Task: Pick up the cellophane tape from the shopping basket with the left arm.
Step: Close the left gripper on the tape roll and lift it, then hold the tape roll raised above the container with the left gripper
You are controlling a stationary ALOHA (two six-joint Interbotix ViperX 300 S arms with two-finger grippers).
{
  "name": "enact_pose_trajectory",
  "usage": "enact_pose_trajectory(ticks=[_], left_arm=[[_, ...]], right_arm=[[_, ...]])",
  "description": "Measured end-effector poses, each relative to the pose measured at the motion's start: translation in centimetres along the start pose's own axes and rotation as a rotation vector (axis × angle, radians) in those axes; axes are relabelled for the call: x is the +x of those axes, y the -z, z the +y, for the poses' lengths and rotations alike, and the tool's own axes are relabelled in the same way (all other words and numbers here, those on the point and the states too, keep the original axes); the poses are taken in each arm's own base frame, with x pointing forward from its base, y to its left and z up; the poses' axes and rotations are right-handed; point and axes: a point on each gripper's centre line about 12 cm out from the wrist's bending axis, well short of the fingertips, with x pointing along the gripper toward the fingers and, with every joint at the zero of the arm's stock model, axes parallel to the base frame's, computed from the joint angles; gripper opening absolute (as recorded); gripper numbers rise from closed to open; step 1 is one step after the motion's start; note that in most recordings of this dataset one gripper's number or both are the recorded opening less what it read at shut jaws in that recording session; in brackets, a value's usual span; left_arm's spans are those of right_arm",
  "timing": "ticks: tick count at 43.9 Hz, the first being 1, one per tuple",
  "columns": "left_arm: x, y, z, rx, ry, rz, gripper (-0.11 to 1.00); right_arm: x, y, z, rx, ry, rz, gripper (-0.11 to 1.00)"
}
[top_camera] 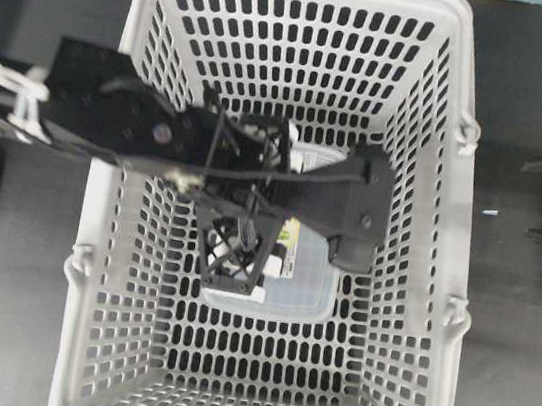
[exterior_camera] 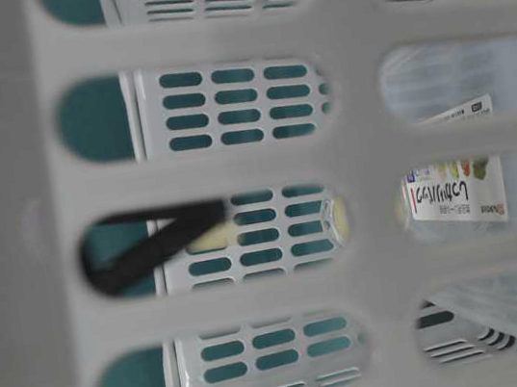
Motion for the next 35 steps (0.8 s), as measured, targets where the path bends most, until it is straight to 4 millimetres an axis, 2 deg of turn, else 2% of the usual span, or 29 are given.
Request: enact_pose_trajectory(ticks=[5, 9, 35], left_arm=[[-3.4, -1.0, 0.2, -0.008, 0.0, -0.017, 0.52], [-4.8, -1.6, 0.3, -0.013, 0.0, -0.043, 0.52], [-4.9, -1.6, 0.3, -0.011, -0.001, -0.032, 0.52]], right_arm=[[0.0, 0.0, 0.0, 0.0, 0.0, 0.0, 0.76], [0.0, -0.1, 0.0, -0.002, 0.0, -0.005, 0.76], [0.0, 0.3, 0.0, 0.0, 0.0, -0.002, 0.76]])
